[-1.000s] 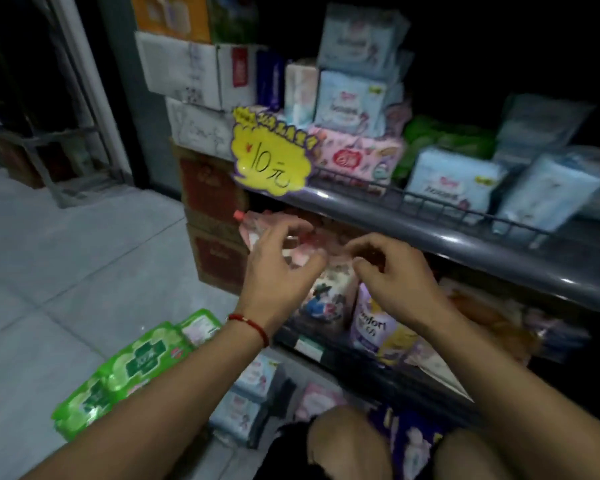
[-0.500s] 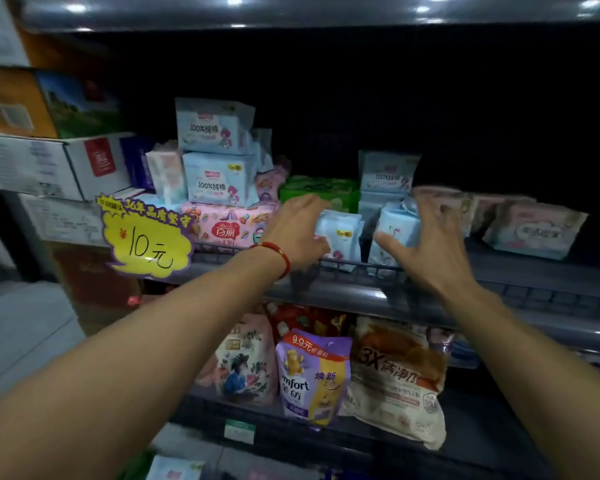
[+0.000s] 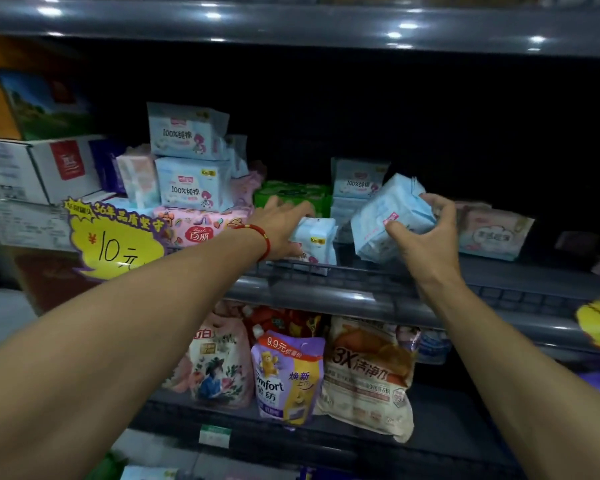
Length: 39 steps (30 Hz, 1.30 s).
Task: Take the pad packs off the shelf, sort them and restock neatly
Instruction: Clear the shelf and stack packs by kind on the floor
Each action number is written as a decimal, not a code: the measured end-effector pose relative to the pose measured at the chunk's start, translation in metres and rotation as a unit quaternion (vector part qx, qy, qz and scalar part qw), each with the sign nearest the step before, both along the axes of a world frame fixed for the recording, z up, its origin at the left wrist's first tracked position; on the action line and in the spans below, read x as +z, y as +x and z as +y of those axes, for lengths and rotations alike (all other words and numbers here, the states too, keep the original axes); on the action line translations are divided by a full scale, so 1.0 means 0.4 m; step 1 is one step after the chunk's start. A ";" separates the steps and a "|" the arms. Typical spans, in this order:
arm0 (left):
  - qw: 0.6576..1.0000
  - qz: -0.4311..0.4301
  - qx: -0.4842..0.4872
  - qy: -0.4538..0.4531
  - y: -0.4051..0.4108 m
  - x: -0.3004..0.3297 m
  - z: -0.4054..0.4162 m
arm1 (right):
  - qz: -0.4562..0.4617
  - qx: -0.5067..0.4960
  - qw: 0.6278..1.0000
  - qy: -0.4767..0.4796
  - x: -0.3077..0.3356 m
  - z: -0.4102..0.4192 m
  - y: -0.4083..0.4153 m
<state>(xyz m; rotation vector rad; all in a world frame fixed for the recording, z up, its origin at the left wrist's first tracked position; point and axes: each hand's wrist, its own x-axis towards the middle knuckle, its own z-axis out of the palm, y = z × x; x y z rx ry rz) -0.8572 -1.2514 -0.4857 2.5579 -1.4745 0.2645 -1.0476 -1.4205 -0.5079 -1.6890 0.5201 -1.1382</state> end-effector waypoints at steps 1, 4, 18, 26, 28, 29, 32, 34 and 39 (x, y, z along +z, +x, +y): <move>1.000 0.000 -0.001 -0.026 -0.010 0.005 0.005 | -0.014 0.003 1.000 -0.005 0.013 0.006 -0.013; 0.990 -0.003 0.002 -0.140 -0.046 0.033 0.042 | -0.035 0.029 0.998 -0.036 0.057 0.046 -0.069; 0.784 0.468 0.182 -0.366 -0.232 -0.199 0.456 | 0.417 0.179 0.862 -0.225 0.018 0.367 -0.227; 0.629 0.602 0.348 -0.349 -0.260 -0.520 0.646 | 0.565 0.297 0.721 -0.269 -0.160 0.497 -0.074; 0.595 0.622 0.388 -0.331 -0.260 -0.601 0.690 | 0.560 0.316 0.732 -0.225 -0.244 0.521 -0.049; 0.577 0.627 0.412 -0.323 -0.263 -0.648 0.712 | 0.560 0.325 0.737 -0.194 -0.293 0.536 -0.038; 0.490 0.648 0.480 -0.330 -0.279 -0.807 0.788 | 0.552 0.356 0.745 -0.113 -0.466 0.595 -0.017; 0.432 0.656 0.520 -0.333 -0.297 -0.913 0.831 | 0.565 0.365 0.736 -0.079 -0.581 0.641 -0.014; 0.292 0.680 0.570 -0.356 -0.360 -1.049 0.850 | 0.593 0.342 0.729 -0.024 -0.797 0.729 -0.032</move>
